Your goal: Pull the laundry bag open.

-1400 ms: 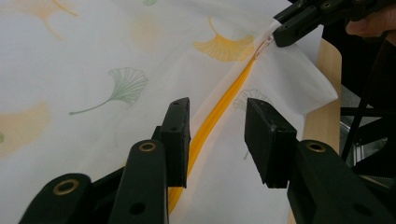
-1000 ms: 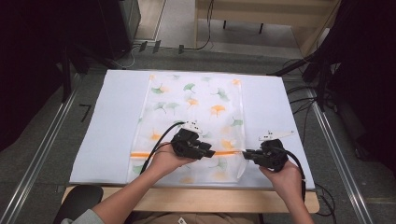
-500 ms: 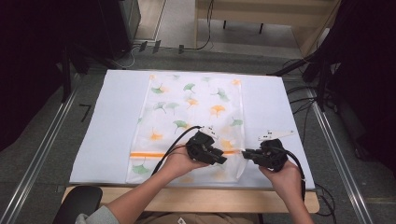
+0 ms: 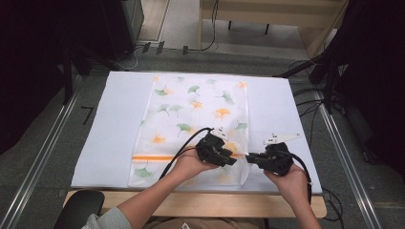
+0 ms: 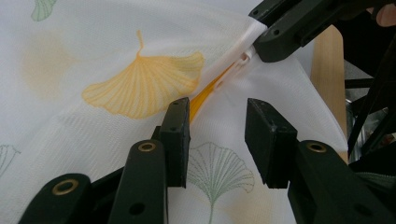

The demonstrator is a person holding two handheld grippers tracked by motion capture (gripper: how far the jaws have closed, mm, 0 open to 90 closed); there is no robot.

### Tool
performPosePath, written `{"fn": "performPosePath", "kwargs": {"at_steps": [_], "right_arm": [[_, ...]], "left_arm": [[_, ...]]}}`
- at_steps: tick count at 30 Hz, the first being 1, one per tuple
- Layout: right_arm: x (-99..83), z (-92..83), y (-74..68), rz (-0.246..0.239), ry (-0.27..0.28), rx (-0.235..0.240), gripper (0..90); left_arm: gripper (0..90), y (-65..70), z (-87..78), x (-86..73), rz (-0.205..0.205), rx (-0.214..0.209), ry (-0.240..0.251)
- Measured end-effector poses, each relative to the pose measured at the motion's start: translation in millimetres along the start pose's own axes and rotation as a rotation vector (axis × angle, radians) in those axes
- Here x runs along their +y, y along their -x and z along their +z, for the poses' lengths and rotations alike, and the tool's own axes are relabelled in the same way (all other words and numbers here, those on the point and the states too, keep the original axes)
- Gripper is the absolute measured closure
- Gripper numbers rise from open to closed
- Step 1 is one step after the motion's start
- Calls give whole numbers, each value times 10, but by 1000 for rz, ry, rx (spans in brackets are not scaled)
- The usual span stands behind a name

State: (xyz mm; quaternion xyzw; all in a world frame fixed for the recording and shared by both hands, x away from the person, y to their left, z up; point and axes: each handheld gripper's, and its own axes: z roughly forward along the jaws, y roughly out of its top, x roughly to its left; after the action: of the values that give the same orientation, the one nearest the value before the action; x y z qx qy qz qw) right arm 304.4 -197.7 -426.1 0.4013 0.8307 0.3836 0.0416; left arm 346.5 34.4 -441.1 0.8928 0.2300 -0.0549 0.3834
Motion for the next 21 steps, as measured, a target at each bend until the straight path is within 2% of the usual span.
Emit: {"fn": "performPosePath", "kwargs": {"at_steps": [7,15,21], "right_arm": [[12,7,-22,-6,9,21,859],[25,20,-51,-14,6,26,859],[30,36,-65,-24,2,20,859]], "left_arm": [[625,29,53,14,10,-22,-11],[643,38,104,42,-8,-40,-17],[703,38,104,63,-16,-54,-22]]}}
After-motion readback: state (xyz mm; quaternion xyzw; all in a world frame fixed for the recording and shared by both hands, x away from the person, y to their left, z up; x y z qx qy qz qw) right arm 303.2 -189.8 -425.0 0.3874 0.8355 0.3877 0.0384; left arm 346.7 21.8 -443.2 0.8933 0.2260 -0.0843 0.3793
